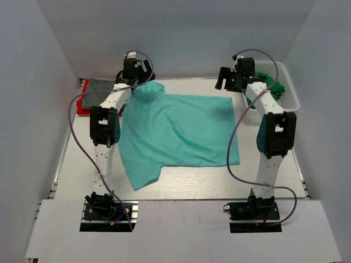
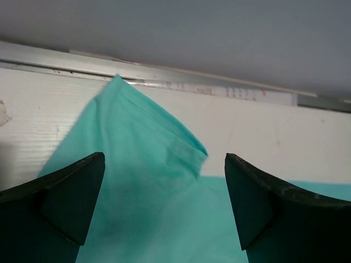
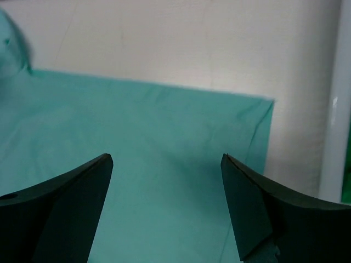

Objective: Fold and stack the t-shirts
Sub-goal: Flatten out the tshirt

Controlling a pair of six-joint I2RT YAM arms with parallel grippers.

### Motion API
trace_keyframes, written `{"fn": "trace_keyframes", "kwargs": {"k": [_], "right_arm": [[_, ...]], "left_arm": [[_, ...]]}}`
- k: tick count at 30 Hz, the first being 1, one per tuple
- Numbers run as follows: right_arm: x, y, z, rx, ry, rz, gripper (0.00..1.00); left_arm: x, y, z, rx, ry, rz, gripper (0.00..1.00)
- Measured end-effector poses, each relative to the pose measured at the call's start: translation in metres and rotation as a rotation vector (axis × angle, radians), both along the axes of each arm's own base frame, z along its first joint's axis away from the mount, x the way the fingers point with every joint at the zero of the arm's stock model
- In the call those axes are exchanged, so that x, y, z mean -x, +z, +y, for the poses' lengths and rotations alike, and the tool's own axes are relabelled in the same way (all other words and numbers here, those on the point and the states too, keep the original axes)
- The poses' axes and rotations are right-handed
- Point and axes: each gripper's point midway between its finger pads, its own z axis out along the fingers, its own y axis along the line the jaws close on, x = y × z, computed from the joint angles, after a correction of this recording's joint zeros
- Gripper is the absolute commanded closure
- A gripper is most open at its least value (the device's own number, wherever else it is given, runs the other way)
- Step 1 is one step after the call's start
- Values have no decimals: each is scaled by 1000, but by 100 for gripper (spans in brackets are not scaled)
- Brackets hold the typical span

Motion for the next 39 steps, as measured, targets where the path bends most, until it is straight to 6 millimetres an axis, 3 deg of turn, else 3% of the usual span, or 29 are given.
{"fn": "trace_keyframes", "kwargs": {"k": [3,6,10,13,18,21,24,39], "right_arm": [[41,4,9,-23,35,37,13],[74,-5,4,-34,31,83,13],[82,-33,-7,-46,21,157,16],[73,-57,-10,-54,16,208,17],[41,-86,-15,-33,-7,235,18],[22,-93,-18,-11,-32,223,20],[8,-101,-24,20,-73,214,21],[-20,-121,-28,81,-150,186,24]], "left_arm": [[26,22,-10,9,-54,13,0],[67,46,-18,33,-115,32,0],[123,55,-22,61,-163,71,0],[153,35,-19,70,-164,144,0],[202,-40,-9,66,-135,367,0],[229,-72,-4,67,-116,477,0],[240,-83,-2,72,-102,522,0],[243,-93,11,46,-39,540,0]]}}
